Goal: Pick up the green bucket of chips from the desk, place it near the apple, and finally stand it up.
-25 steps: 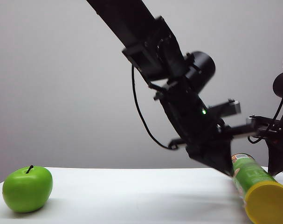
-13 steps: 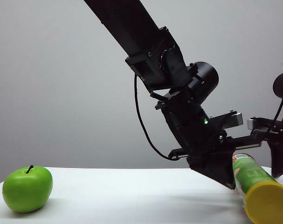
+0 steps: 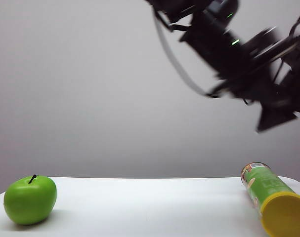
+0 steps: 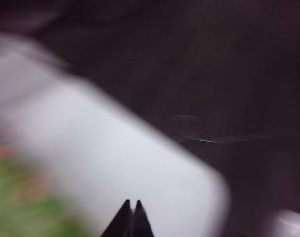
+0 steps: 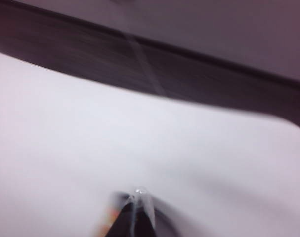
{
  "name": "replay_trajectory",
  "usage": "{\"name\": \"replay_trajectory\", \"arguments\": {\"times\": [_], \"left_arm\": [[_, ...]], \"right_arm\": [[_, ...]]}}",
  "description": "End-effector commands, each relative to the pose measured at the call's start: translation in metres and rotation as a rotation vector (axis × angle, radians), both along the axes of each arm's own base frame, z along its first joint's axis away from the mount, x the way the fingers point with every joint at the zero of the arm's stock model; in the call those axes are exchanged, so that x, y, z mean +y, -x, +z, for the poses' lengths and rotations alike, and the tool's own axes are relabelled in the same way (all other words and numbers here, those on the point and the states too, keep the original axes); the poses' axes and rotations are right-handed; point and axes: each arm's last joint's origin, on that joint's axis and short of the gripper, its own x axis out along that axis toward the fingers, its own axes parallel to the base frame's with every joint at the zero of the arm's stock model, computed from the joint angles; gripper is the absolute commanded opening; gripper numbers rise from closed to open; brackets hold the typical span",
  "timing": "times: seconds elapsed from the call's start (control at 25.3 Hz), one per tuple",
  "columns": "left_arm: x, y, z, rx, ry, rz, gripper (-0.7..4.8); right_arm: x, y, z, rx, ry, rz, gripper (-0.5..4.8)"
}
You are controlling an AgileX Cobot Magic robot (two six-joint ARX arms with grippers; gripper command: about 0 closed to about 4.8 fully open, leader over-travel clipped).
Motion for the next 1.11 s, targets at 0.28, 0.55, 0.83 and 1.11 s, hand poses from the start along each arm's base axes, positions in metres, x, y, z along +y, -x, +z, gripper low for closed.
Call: {"name": "replay_trajectory", "arguments": {"times": [0.28, 0.55, 0.83, 1.11], "left_arm": [[-0.027, 0.021, -0.044, 0.162, -0.006, -0.151, -0.05], [-0.030, 0.015, -0.093, 0.158, -0.141, -0.084, -0.05], [-0.038, 0.022, -0.103, 0.167, -0.146, -0.076, -0.05], [-0.029, 0.016, -0.108, 0.142, -0.247, 0.006, -0.05]], "right_arm": [[0.004, 0.001, 0.005, 0.006, -0.088, 0.160, -0.05], [0.017, -0.004, -0.014, 0.050, -0.089, 0.189, -0.05], [0.042, -0.013, -0.064, 0.166, 0.025, 0.192, -0.05], [0.031, -0.014, -0.080, 0.221, 0.081, 0.141, -0.05]]}}
